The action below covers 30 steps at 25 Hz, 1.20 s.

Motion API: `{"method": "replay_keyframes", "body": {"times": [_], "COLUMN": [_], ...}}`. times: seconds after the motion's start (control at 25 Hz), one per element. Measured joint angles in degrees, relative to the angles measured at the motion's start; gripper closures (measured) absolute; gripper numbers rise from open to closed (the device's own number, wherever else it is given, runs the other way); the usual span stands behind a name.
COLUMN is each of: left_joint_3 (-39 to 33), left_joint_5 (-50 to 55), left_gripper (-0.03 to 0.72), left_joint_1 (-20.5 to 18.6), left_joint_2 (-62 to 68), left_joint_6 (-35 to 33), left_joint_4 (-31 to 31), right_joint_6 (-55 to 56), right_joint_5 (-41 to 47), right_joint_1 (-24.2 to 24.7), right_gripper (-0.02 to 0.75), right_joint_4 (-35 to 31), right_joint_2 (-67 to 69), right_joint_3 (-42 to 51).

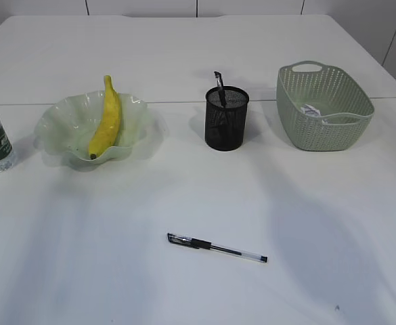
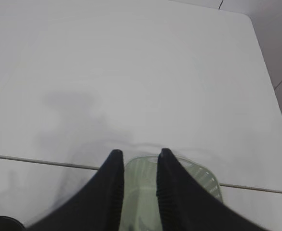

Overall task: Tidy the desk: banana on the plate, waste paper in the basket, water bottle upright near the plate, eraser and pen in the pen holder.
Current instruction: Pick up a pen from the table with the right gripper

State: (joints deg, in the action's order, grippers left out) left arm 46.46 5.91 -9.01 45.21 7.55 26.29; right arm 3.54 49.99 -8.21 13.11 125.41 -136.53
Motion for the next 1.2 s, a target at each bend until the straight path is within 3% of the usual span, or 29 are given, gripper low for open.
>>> {"method": "replay_keyframes", "body": {"times": [0.6,0.92,1.2], "left_joint_3": [0.0,0.0,0.0], "left_joint_5": [-0.26,-0.26,-0.34], "left_gripper": [0.167,0.168,0.168], "left_joint_1": [0.0,0.0,0.0], "left_joint_2": [0.0,0.0,0.0], "left_joint_6": [0.0,0.0,0.0], "left_joint_4": [0.0,0.0,0.0], "right_joint_6": [-3.54,-8.6,-8.83], "right_joint_5": [6.71,11.52,12.04], "right_joint_1": [-0.14,-0.14,-0.14], "right_gripper": [0.556,0.556,0.555], "right_joint_4": [-2.87,-9.31,-9.81], "right_joint_2": [-7.27,-11.67,-17.05], "right_joint_3": [0.0,0.0,1.42]}}
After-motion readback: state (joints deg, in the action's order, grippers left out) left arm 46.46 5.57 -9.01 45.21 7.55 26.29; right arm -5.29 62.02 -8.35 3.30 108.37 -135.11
